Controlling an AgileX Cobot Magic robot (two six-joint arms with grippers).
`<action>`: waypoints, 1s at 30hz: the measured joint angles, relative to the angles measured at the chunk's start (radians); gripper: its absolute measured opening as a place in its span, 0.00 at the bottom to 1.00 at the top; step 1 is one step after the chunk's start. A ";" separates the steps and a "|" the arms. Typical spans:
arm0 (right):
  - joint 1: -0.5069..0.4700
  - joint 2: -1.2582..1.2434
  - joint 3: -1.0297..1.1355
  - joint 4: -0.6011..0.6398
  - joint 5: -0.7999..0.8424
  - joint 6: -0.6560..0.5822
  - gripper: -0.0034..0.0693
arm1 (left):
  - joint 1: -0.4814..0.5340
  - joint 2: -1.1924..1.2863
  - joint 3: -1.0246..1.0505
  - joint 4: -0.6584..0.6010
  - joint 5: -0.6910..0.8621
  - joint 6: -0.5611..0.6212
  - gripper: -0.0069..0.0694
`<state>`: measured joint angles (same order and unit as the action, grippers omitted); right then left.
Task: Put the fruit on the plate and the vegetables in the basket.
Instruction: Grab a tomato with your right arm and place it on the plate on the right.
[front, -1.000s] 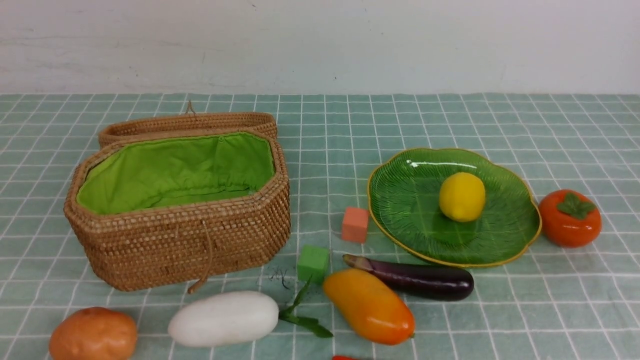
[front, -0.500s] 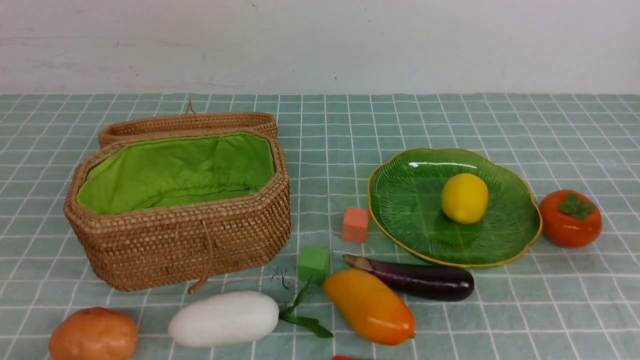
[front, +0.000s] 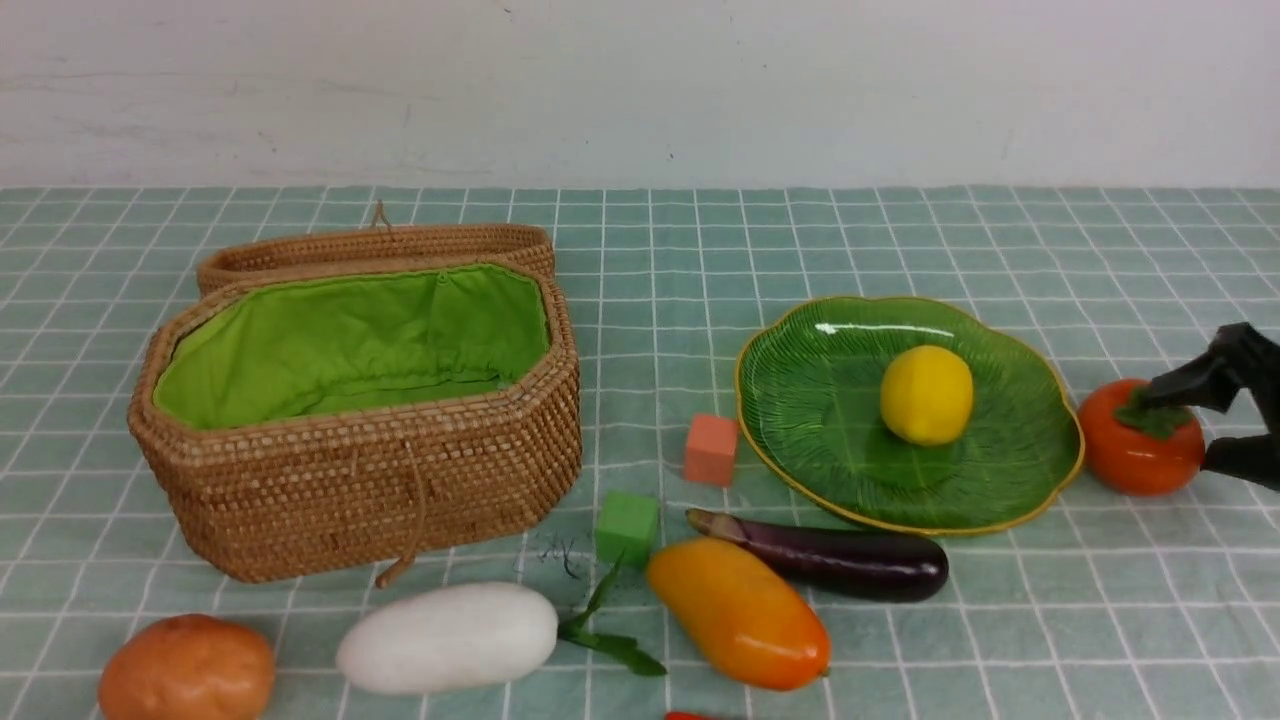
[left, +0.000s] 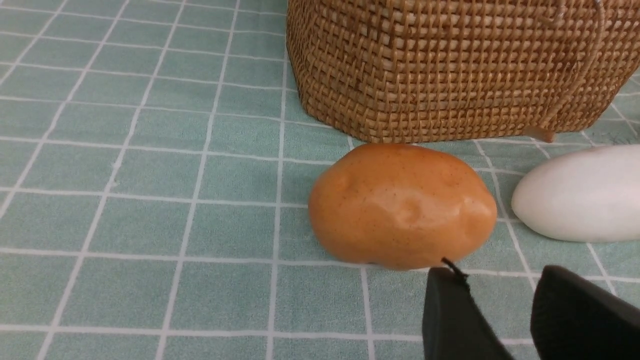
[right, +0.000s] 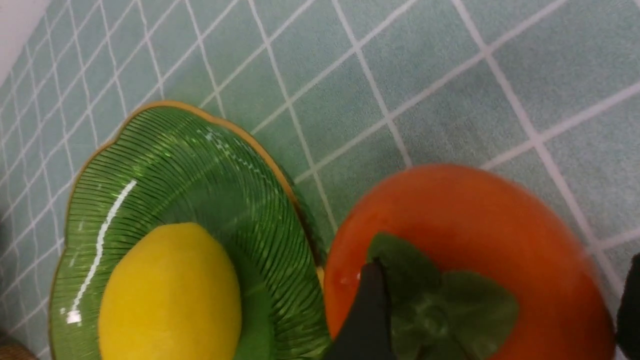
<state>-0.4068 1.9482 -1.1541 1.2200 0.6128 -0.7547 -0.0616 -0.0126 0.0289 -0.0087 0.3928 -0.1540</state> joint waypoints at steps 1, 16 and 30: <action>0.009 0.020 -0.008 0.003 -0.001 -0.002 0.88 | 0.000 0.000 0.000 0.000 0.000 0.000 0.40; 0.009 0.011 -0.023 0.001 0.081 -0.022 0.73 | 0.000 0.000 0.000 0.000 0.000 0.000 0.40; 0.165 -0.188 -0.018 0.047 0.057 -0.133 0.73 | 0.000 0.000 0.000 0.000 0.000 0.000 0.40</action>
<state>-0.2419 1.7598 -1.1717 1.2672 0.6702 -0.8881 -0.0616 -0.0126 0.0289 -0.0087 0.3928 -0.1540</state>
